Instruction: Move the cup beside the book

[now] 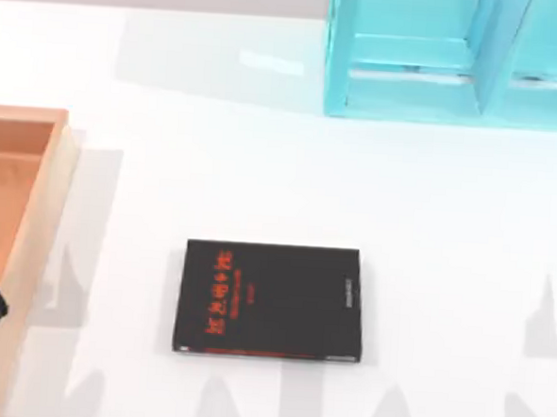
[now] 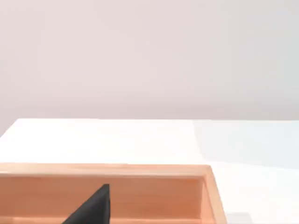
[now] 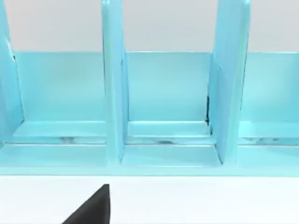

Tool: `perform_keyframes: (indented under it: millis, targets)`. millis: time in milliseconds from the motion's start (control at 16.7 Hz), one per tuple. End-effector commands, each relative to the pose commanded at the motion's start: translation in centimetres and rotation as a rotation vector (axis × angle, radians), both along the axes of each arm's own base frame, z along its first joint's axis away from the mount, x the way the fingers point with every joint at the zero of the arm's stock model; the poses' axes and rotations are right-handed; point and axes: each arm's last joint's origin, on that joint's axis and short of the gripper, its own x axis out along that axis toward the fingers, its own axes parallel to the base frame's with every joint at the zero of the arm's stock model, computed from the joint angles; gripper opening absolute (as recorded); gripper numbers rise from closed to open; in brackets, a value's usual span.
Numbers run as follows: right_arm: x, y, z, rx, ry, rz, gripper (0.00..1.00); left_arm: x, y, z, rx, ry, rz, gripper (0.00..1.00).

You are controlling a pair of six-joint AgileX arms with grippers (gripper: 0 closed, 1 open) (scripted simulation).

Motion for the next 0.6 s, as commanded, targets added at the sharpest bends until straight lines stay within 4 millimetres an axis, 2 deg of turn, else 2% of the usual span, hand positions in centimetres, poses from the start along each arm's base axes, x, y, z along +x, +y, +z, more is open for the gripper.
perform_keyframes:
  millis: [180, 360, 600]
  targets:
    - [0.0, 0.0, 0.2, -0.009, 0.003, 0.001, 1.00, 0.0, 0.0, 0.0, 0.000, 0.000, 0.000, 1.00]
    - [0.1, -0.3, 0.9, -0.092, 0.071, -0.005, 1.00, 0.0, 0.0, 0.0, 0.000, 0.000, 0.000, 1.00]
    - [0.8, -1.1, 0.6, -0.307, 0.369, -0.003, 1.00, 0.0, 0.0, 0.0, 0.000, 0.000, 0.000, 1.00]
